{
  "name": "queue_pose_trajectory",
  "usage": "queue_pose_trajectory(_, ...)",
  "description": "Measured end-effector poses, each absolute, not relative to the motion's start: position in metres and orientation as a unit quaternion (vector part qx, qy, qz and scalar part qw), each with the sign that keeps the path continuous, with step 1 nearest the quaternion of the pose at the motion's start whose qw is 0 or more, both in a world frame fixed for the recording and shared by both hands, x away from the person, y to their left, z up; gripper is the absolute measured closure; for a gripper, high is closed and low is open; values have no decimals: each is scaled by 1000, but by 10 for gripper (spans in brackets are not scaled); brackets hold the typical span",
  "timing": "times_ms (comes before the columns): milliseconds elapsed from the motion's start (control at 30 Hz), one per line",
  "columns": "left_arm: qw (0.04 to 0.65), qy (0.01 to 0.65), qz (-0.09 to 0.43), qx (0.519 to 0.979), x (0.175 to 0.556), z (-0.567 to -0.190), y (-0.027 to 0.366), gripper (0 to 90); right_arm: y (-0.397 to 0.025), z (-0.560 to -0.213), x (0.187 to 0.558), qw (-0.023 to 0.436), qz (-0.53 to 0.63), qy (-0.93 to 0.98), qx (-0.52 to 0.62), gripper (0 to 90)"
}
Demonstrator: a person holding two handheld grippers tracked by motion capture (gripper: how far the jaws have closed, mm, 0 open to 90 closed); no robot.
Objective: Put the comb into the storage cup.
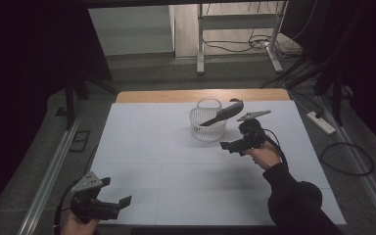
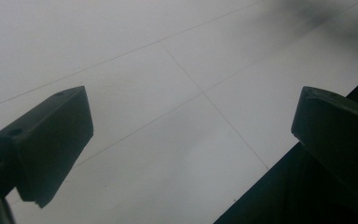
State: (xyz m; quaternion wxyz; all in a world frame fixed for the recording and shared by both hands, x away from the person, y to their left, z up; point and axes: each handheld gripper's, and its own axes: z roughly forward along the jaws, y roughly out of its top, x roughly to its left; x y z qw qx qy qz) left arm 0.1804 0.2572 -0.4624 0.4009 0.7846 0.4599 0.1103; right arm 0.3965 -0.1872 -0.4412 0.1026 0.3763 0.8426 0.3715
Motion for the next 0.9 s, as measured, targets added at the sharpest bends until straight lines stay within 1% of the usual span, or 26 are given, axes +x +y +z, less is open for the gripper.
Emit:
queue_pose_trajectory(500,402,460,109,785,181,-462,257,0,-187,-439,381,116,363,853,357,0)
queue_pose_trajectory(767,402,460,109,784,181,-462,257,0,-191,-437,374,111,366,852,358,0)
queue_pose_trajectory(900,402,460,109,784,181,-462,257,0,-193,-436,370,121,365,852,355,0)
